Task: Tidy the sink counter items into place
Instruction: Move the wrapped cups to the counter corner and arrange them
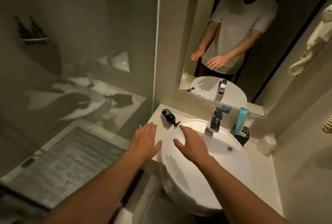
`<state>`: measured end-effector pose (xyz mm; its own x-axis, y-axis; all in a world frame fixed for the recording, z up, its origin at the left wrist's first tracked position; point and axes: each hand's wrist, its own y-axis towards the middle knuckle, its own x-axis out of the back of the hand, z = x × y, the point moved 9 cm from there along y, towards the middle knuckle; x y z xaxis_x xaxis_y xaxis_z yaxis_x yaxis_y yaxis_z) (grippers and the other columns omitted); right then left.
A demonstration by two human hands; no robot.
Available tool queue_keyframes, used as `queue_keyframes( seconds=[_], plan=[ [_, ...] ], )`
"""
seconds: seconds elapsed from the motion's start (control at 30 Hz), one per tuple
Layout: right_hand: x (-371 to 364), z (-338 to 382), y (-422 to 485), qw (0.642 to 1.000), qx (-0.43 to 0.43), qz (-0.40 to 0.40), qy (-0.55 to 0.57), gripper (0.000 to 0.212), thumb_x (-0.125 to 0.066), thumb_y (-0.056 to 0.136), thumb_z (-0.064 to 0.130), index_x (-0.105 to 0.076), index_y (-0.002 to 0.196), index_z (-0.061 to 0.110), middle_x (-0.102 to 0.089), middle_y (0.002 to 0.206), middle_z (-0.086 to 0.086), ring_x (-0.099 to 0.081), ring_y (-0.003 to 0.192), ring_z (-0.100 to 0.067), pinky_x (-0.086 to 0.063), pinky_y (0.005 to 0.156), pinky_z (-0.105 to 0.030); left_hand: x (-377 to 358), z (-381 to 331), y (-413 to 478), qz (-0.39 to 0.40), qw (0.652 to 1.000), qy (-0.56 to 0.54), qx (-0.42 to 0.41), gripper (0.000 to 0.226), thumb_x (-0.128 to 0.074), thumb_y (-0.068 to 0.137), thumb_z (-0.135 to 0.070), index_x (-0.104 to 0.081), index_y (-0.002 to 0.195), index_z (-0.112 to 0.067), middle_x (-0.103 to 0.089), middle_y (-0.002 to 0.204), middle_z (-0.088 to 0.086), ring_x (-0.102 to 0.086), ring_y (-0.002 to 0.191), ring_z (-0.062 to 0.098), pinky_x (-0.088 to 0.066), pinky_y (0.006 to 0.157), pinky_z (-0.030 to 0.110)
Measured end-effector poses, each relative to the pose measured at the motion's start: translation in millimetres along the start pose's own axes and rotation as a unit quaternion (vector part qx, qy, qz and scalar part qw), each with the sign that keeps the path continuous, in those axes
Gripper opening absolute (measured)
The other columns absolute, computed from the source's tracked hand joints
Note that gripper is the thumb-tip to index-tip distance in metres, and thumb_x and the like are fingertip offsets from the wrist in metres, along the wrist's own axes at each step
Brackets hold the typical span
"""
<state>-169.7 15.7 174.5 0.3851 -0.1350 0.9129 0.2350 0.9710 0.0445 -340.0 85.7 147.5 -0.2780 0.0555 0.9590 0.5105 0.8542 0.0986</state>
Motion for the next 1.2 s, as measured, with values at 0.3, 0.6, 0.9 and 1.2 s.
queue_keyframes(
  seconds=[0.3,0.6,0.9,1.2],
  plan=[
    [-85,39,61,0.994,-0.025,0.097,0.039,0.072,-0.055,0.088,0.063,-0.040,0.150,0.030,-0.049,0.154,0.002,-0.049,0.138,-0.023,-0.041,0.110,-0.044,-26,104,11,0.040,0.993,-0.054,0.095,0.077,-0.061,0.089,-0.052,-0.037,0.150,-0.012,-0.044,0.154,0.009,-0.041,0.142,0.027,-0.034,0.115,0.044],
    [-151,34,116,0.966,-0.127,0.160,0.159,0.062,-0.057,0.094,0.053,-0.049,0.145,0.018,-0.057,0.147,-0.005,-0.058,0.129,-0.026,-0.046,0.106,-0.040,-86,143,38,0.145,0.963,-0.162,0.159,0.072,-0.078,0.077,-0.053,-0.050,0.134,-0.019,-0.058,0.131,0.004,-0.057,0.120,0.027,-0.051,0.098,0.046],
    [-193,22,151,0.940,-0.168,0.198,0.222,0.029,-0.055,0.099,0.020,-0.072,0.118,0.007,-0.069,0.125,-0.010,-0.064,0.114,-0.028,-0.052,0.102,-0.048,-128,148,60,0.154,0.926,-0.277,0.204,0.084,-0.088,0.074,-0.038,-0.047,0.145,-0.018,-0.057,0.138,0.004,-0.057,0.123,0.025,-0.050,0.102,0.045],
    [-204,20,153,0.935,-0.176,0.184,0.246,0.019,-0.063,0.096,0.011,-0.077,0.107,0.005,-0.073,0.108,-0.012,-0.068,0.101,-0.031,-0.057,0.094,-0.050,-138,150,68,0.157,0.917,-0.317,0.185,0.074,-0.087,0.077,-0.024,-0.053,0.143,-0.021,-0.060,0.137,-0.002,-0.057,0.122,0.019,-0.051,0.102,0.040]
  ],
)
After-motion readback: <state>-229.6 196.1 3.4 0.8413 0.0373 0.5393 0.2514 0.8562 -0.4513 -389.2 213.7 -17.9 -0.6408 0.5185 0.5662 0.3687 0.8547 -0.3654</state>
